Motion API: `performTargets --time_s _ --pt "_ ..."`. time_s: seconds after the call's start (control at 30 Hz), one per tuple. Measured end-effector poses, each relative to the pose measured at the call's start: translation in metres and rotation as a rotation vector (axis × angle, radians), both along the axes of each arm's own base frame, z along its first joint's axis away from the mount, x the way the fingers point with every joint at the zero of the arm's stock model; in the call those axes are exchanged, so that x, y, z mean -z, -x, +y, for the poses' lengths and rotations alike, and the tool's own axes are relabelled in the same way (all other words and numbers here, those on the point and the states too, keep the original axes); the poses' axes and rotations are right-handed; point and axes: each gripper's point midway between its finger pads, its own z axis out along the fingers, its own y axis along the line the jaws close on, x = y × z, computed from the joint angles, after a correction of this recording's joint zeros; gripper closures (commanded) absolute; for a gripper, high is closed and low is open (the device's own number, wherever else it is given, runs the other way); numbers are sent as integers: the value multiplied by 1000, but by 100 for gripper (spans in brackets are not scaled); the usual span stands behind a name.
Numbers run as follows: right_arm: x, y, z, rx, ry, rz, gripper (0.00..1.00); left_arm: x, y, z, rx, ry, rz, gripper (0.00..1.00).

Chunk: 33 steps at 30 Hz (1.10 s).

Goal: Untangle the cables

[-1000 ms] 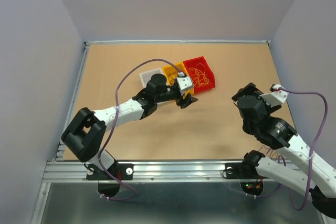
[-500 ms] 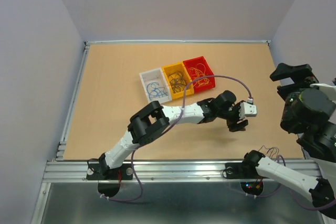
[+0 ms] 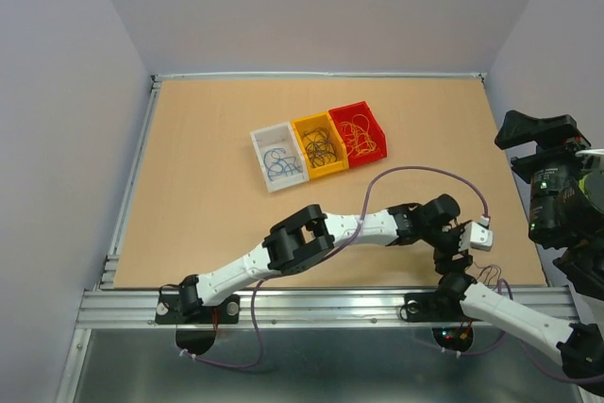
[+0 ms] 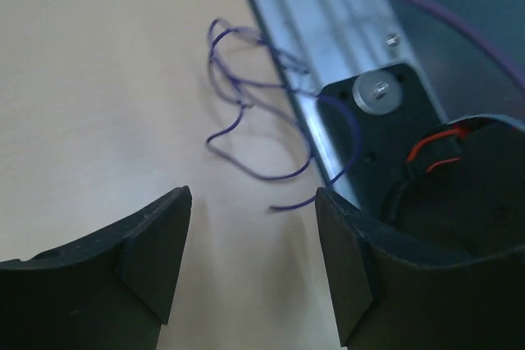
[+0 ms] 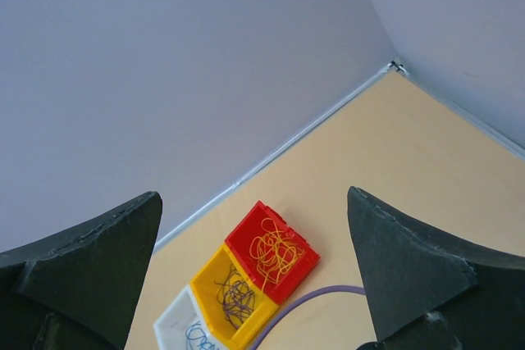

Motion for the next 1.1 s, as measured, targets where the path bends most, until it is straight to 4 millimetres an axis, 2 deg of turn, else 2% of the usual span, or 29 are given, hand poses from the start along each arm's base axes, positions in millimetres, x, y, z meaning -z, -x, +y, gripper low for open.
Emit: performTargets --time_s 0.1,0.2,0.33,0.6,0.97,1.1 --pt "-7 4 -2 -15 0 -15 0 -21 18 -10 64 62 -20 25" --pt "-15 10 -6 -28 -5 -36 0 -36 20 -14 103 111 -48 24" --pt "-26 17 -10 -52 -16 -66 0 -46 22 -17 129 142 -77 23" --pt "-34 17 -3 -106 -12 -86 0 -46 21 -23 137 150 -52 27" --pt "-44 14 17 -212 6 -122 0 -34 26 -18 244 137 152 26" --pt "-42 7 28 -234 23 -107 0 -27 27 -20 239 113 229 25"
